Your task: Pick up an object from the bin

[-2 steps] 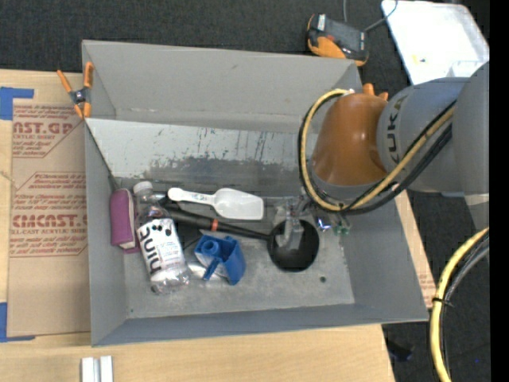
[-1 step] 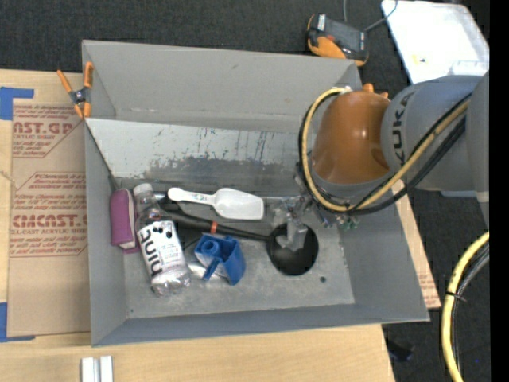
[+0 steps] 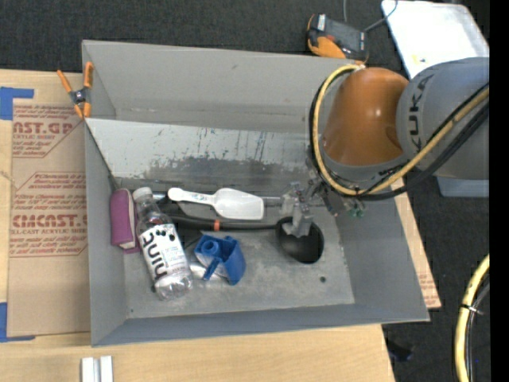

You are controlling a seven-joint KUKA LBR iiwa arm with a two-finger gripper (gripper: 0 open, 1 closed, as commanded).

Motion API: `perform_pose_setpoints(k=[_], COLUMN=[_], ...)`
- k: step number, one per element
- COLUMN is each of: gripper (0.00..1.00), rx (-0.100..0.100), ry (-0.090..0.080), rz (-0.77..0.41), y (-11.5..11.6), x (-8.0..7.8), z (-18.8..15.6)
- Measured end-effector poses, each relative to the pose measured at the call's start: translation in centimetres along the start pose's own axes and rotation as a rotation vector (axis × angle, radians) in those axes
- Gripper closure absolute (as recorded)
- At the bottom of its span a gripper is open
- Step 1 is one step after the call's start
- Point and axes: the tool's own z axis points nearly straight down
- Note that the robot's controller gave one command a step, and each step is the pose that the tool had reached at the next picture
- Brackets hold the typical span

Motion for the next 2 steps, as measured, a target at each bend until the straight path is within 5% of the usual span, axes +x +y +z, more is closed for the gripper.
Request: perform_pose_setpoints(k=[1,2], gripper=[1.0,1.0], rx=[0.002,0.003], ry=[0.0,-0.008], rz=[-0.047,-0.086], y=[0.3,0.8], x=[0.0,-0.3], z=[-7.7,-5.1])
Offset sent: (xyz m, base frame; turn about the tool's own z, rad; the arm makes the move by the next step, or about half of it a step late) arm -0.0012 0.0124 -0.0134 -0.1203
